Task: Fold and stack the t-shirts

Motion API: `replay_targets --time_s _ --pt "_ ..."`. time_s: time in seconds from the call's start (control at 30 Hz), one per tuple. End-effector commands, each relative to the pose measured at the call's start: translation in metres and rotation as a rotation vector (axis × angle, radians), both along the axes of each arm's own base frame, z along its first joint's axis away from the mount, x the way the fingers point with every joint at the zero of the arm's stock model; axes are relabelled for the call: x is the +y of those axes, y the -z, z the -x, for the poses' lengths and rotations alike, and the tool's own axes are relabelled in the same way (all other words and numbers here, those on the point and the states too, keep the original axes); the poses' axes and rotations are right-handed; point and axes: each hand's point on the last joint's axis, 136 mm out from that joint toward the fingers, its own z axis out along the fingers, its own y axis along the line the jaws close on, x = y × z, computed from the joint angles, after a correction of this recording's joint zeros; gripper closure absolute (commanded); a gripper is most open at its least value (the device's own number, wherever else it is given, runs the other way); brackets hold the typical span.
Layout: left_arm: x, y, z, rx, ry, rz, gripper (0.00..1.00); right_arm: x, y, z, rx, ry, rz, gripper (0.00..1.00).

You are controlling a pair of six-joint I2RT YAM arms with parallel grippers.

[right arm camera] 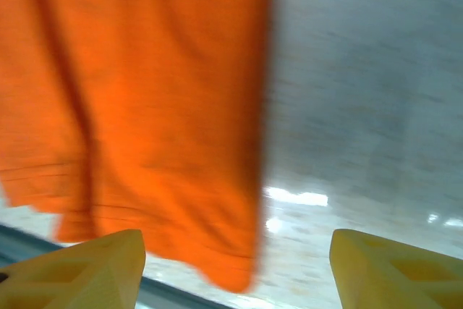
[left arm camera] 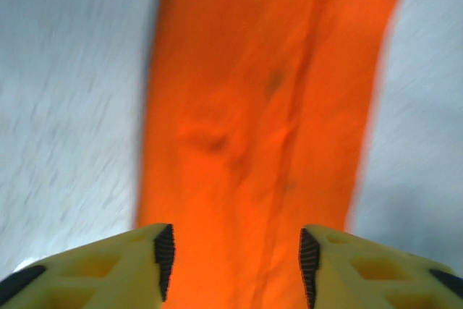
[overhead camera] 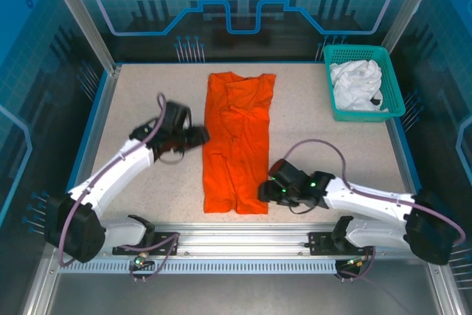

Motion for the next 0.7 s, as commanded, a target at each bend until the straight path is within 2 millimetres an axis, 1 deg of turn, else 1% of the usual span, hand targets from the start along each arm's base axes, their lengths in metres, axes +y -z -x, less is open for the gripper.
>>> replay_targets --time_s 0.0,0.07,0.1,0.2,0.3,0.4,0.43,0.53,0.6,0.67 --pt "-0.001 0.019 0.061 0.099 -0.003 0.07 0.55 -0.011 0.001 0.011 0.05 -0.031 -0.063 0.32" --pt "-0.001 0.033 0.091 0.154 0.014 0.086 0.57 -0.014 0.002 0.014 0.073 -0.06 -0.078 0.34" --pt "-0.001 0.037 0.104 0.18 0.02 0.091 0.58 -0.012 0.001 0.017 0.086 -0.085 -0.087 0.35" --pt "-0.006 0.052 0.132 0.237 0.041 0.118 0.59 -0.003 0.001 0.023 0.121 -0.133 -0.106 0.4" --pt "-0.015 0.069 0.151 0.291 0.059 0.153 0.62 0.004 0.002 0.025 0.126 -0.139 -0.121 0.44" --pt "-0.026 0.086 0.161 0.333 0.08 0.186 0.64 0.011 0.005 0.027 0.134 -0.141 -0.122 0.44" --pt "-0.026 0.087 0.162 0.335 0.086 0.179 0.64 0.014 0.006 0.028 0.135 -0.15 -0.12 0.45" --pt "-0.025 0.087 0.16 0.321 0.099 0.148 0.63 0.023 0.007 0.029 0.138 -0.176 -0.104 0.45" --pt "-0.025 0.094 0.159 0.336 0.1 0.126 0.63 0.023 0.013 0.029 0.158 -0.173 -0.073 0.45" --pt "-0.03 0.101 0.16 0.363 0.109 0.136 0.64 0.022 0.018 0.027 0.164 -0.161 -0.054 0.46"
